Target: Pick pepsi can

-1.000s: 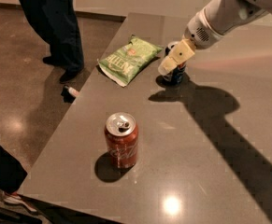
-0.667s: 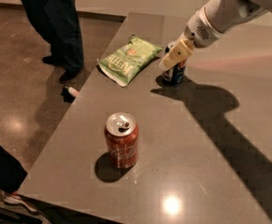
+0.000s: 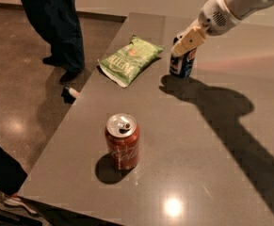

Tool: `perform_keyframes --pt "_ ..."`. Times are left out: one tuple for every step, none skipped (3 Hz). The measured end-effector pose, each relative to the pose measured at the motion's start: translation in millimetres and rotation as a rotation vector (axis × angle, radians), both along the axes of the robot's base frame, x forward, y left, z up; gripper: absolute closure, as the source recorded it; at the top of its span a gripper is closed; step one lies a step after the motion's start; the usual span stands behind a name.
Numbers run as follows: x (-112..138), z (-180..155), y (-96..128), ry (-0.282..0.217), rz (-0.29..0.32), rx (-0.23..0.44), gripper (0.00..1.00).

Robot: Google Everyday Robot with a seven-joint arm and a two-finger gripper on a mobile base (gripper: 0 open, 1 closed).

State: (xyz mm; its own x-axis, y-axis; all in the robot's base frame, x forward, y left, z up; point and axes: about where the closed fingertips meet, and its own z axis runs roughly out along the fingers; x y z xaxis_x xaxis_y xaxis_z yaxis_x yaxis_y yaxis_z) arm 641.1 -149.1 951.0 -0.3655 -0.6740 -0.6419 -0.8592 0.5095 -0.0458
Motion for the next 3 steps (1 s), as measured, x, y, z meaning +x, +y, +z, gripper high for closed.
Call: perform_keyframes --pt "-0.3 16.1 -9.1 -0.015 0.001 -0.003 0.99" --pt "-12.6 31.4 -41.5 0.000 -0.025 -0.007 1.00" --pt "-12.6 31.4 -41.5 0.000 -0.025 -0.007 1.00"
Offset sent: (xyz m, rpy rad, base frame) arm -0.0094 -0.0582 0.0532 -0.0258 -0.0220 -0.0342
